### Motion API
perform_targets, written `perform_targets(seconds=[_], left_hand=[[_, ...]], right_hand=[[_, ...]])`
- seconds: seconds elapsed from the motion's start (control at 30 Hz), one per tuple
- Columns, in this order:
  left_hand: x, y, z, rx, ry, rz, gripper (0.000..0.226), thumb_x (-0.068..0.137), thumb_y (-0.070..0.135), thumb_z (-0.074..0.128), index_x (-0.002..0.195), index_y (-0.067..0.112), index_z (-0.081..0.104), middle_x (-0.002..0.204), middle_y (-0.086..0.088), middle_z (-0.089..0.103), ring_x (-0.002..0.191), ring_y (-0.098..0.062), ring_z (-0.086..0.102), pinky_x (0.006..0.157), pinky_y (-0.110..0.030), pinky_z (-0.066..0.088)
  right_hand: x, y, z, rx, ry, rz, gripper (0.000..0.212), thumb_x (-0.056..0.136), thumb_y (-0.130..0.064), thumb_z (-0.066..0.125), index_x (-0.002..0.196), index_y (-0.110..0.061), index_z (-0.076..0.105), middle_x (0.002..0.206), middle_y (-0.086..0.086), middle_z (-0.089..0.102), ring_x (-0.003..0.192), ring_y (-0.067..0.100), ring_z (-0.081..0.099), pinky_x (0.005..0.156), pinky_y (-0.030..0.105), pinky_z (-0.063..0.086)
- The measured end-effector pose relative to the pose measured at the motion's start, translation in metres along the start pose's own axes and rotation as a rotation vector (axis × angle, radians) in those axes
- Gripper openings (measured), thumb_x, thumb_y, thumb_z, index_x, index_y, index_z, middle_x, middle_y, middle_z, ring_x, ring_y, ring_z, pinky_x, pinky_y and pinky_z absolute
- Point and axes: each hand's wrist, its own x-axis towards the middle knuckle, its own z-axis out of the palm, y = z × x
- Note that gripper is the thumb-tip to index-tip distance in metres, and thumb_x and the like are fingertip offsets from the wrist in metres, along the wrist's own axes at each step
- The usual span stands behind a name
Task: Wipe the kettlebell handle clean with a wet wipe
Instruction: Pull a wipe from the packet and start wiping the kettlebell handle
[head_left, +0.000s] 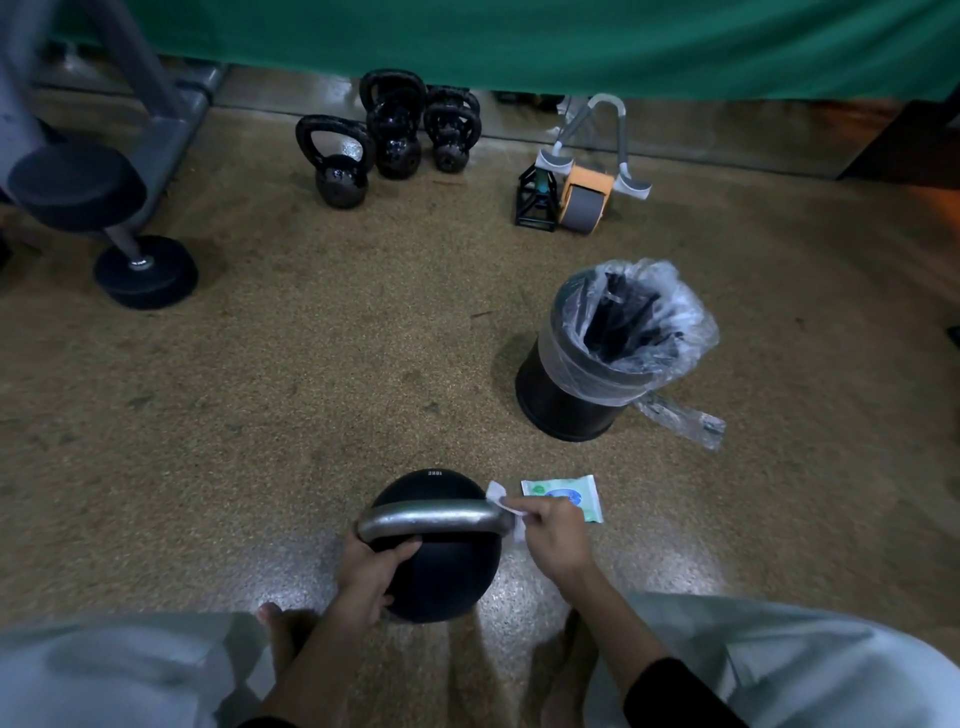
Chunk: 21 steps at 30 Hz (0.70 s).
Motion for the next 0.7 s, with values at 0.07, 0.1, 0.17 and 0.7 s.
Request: perform_targets(seconds=[0.07, 0.1, 0.17, 0.7], left_hand=[[0.002, 0.000, 0.000, -0.013, -0.003, 0.002, 0.062, 0.073, 0.011, 0.082, 0.124, 0.027, 0.051, 0.116, -0.003, 0.059, 0.108, -0.027, 0.049, 0.076, -0.048, 0.047], [0.003, -0.001, 0.001, -0.015, -0.002, 0.000, 0.061, 0.074, 0.010, 0.082, 0.123, 0.027, 0.050, 0.115, -0.002, 0.058, 0.107, -0.026, 0.048, 0.075, -0.047, 0.046], [0.005, -0.004, 0.002, -0.012, 0.010, -0.005, 0.059, 0.072, 0.011, 0.083, 0.121, 0.026, 0.052, 0.114, -0.002, 0.060, 0.106, -0.025, 0.050, 0.073, -0.046, 0.048], [0.008, -0.006, 0.001, 0.039, 0.040, 0.004, 0.061, 0.069, 0.017, 0.086, 0.121, 0.024, 0.055, 0.114, -0.005, 0.064, 0.108, -0.029, 0.056, 0.059, -0.037, 0.051]], right_hand=[[-0.003, 0.005, -0.001, -0.003, 0.031, 0.020, 0.038, 0.089, 0.003, 0.046, 0.110, -0.015, 0.071, 0.108, 0.008, 0.072, 0.097, 0.016, 0.065, 0.078, 0.012, 0.039], [0.000, 0.006, -0.001, -0.011, 0.027, 0.037, 0.038, 0.089, 0.003, 0.046, 0.111, -0.015, 0.071, 0.110, 0.008, 0.072, 0.100, 0.018, 0.065, 0.080, 0.014, 0.040], [0.008, 0.000, 0.002, -0.012, -0.005, 0.056, 0.039, 0.088, 0.004, 0.045, 0.112, -0.014, 0.070, 0.111, 0.009, 0.071, 0.102, 0.019, 0.063, 0.079, 0.015, 0.040], [-0.012, -0.018, 0.022, 0.079, 0.210, 0.082, 0.039, 0.088, 0.006, 0.047, 0.114, -0.013, 0.069, 0.115, 0.006, 0.070, 0.107, 0.019, 0.064, 0.089, 0.013, 0.040]])
